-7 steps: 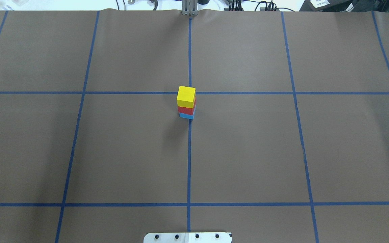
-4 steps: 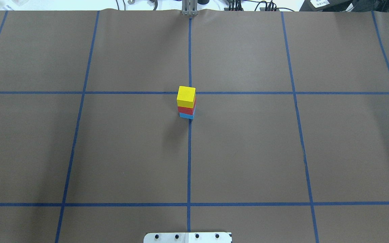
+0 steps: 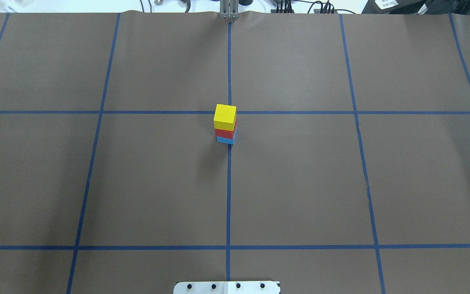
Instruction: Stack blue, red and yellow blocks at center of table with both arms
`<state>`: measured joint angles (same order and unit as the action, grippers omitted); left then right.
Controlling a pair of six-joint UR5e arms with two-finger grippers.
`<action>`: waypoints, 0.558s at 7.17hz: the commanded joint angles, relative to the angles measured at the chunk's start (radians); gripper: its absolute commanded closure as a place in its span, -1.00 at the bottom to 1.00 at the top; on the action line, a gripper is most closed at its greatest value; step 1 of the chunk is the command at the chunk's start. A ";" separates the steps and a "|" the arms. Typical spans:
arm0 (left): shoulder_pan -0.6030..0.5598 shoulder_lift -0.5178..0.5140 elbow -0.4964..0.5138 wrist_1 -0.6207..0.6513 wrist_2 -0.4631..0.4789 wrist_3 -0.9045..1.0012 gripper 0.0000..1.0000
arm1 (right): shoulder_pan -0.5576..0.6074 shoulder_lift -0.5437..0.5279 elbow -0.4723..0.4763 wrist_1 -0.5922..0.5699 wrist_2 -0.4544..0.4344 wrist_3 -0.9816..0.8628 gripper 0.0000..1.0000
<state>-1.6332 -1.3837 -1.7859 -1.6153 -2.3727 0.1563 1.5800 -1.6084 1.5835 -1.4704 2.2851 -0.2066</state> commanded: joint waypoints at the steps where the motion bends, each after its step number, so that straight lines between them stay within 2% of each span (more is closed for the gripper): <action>1: 0.001 0.000 0.008 0.002 0.001 0.002 -1.00 | 0.000 -0.031 0.004 0.007 0.002 -0.013 -1.00; 4: 0.001 0.002 0.010 0.002 0.004 0.002 -1.00 | 0.000 -0.025 0.010 0.015 -0.009 -0.002 -1.00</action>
<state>-1.6322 -1.3824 -1.7772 -1.6138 -2.3692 0.1580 1.5800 -1.6367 1.5900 -1.4606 2.2814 -0.2147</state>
